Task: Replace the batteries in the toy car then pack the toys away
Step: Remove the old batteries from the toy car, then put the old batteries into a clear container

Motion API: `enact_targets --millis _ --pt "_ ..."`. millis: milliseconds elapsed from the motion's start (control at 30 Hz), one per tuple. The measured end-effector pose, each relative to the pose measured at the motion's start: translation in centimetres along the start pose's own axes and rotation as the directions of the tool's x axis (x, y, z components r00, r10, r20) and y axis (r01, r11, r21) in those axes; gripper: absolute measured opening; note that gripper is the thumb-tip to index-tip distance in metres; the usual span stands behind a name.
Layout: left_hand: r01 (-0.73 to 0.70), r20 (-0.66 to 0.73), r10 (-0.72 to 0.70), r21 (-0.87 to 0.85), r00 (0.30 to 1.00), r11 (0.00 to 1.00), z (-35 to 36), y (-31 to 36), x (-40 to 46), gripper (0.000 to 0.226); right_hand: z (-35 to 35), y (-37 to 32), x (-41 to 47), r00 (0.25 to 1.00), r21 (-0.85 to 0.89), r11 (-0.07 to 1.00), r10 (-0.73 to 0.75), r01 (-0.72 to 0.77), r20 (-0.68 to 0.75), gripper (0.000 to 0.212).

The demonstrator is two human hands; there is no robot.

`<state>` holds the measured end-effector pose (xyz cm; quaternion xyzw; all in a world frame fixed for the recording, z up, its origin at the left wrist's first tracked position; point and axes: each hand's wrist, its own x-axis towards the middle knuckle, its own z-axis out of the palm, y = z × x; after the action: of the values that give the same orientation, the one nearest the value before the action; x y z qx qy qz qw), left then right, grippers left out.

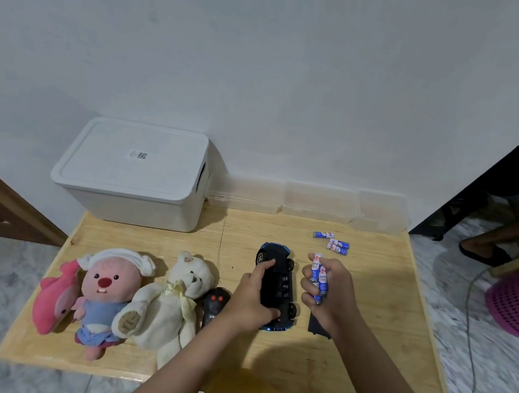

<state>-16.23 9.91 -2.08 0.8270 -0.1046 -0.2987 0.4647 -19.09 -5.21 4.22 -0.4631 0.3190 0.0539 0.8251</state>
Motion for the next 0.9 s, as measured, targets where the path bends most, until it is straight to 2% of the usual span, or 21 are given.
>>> enact_targets --millis 167,400,667,800,900 --pt "0.054 0.037 -0.055 0.027 0.998 0.998 0.0 0.0 0.6 0.097 -0.1 0.4 -0.2 0.999 -0.068 0.997 -0.026 0.024 -0.03 0.031" --pt "0.095 0.025 -0.098 0.085 0.995 0.992 0.3 -0.2 0.9 0.095 -0.6 0.1 0.4 0.996 -0.014 0.999 0.034 -0.035 -0.079 0.022" --pt "0.06 -0.262 -0.038 0.076 0.964 0.995 1.7 3.6 1.3 0.075 -3.3 -1.2 1.6 0.966 0.058 0.992 0.121 -0.11 -0.23 0.034" --pt "-0.052 -0.307 0.073 0.074 0.949 0.996 3.4 6.5 2.6 0.067 -5.6 -3.2 2.1 0.964 0.016 0.999 0.039 -0.036 -0.264 0.032" --pt "-0.114 -0.306 0.128 0.066 0.943 0.991 5.1 8.5 4.2 0.062 -7.7 -5.1 2.6 0.968 -0.131 0.99 -0.084 0.054 -0.235 0.03"
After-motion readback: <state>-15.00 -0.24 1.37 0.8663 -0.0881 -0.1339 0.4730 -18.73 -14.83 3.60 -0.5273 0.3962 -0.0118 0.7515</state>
